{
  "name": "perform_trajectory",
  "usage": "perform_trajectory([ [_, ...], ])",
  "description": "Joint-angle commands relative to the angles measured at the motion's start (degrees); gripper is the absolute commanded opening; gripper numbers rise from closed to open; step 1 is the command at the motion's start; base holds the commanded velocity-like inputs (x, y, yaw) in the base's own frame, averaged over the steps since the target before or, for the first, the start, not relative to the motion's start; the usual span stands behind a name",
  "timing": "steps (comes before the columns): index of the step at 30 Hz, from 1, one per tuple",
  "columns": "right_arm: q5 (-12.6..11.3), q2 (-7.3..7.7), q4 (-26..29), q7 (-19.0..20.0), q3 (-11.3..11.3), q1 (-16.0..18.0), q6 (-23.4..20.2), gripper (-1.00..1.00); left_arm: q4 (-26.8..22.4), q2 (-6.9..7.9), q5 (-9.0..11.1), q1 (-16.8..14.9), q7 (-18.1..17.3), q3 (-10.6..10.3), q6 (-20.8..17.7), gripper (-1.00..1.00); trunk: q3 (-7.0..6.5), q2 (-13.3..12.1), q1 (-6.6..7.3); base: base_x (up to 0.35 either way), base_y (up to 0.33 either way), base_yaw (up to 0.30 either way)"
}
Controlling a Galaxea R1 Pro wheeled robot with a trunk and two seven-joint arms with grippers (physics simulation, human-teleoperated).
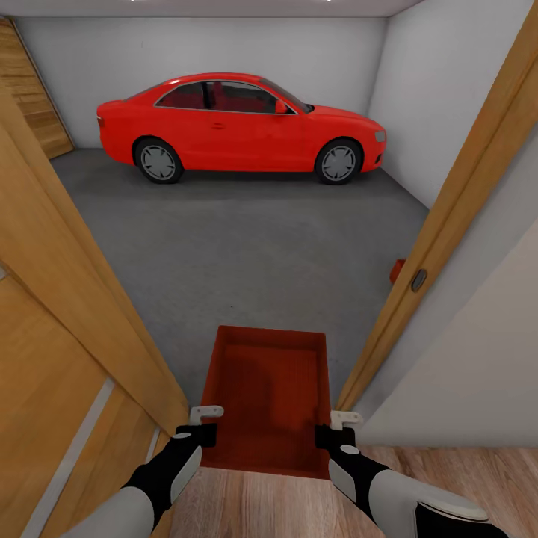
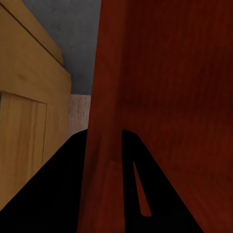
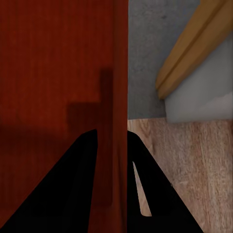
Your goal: Move the two storage containers from the living room to the garage. In the garage, place one container on the floor and stack the other container on top of it (either order is fine).
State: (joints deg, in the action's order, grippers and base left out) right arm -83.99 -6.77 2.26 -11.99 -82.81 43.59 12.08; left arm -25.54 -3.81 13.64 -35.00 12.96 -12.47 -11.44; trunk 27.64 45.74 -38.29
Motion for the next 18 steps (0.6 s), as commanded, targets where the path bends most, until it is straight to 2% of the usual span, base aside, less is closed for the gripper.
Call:
perform_trajectory([
  [1,-0.8,0.09,-1.0,-0.1,-0.7,0.0,0.0,-1.0,-3.3,2.58,-0.2,-0.1,0.8,0.1,-0.2,-1.0,0.06,0.0,-0.02,0.199,0.0,0.0],
  [18,-0.8,0.09,-1.0,-0.1,-0.7,0.0,0.0,-1.0,-3.2,2.58,-0.2,-0.1,1.0,0.1,-0.2,-1.0,0.06,0.0,-0.02,0.311,0.0,0.0],
])
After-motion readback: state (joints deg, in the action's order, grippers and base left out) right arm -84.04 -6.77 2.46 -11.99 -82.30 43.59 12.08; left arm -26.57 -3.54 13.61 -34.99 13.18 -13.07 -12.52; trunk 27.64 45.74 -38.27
